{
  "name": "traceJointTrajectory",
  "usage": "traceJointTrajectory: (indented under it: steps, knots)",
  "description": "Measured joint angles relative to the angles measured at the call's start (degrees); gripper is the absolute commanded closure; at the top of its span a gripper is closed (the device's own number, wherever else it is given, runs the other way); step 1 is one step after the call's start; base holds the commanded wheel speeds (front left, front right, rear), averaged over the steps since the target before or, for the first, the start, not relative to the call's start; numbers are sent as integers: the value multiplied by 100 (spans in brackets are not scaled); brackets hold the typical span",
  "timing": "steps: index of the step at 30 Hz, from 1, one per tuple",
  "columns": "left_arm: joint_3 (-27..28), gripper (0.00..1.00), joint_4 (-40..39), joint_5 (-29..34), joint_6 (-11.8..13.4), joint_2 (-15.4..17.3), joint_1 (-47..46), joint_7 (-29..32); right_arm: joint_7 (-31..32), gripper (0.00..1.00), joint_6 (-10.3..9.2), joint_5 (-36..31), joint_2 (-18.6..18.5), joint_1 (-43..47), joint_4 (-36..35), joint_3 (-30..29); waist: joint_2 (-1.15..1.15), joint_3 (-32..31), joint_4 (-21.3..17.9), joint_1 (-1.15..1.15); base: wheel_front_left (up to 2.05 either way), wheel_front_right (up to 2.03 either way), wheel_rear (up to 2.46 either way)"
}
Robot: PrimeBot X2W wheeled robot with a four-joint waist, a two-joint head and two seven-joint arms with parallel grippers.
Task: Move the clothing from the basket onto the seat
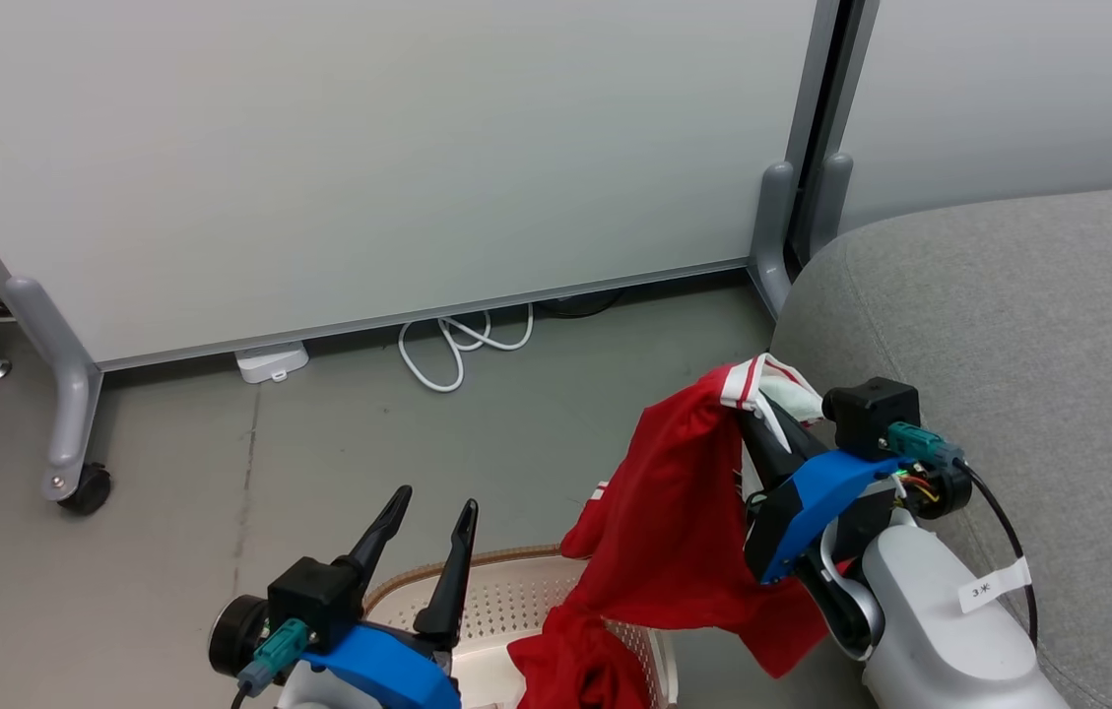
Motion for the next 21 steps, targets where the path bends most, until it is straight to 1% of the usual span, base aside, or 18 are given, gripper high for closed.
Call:
traceJointTrajectory:
  steps: [6, 12, 21]
  knots:
    - [308, 0, -12, 288, -119, -145, 111, 0, 19, 100, 0, -14, -1, 13, -46, -21, 0, -6, 23, 0, 0, 0, 0]
    - [411, 0, 70, 433, -199, -261, 149, 0, 48, 100, 0, -14, -1, 57, -85, -14, 0, -14, -32, 0, 0, 0, 0]
    - [470, 0, 27, 537, -216, -338, 146, 0, 62, 100, 0, 4, -49, 66, -227, -2, 0, 6, -384, 0, 0, 0, 0]
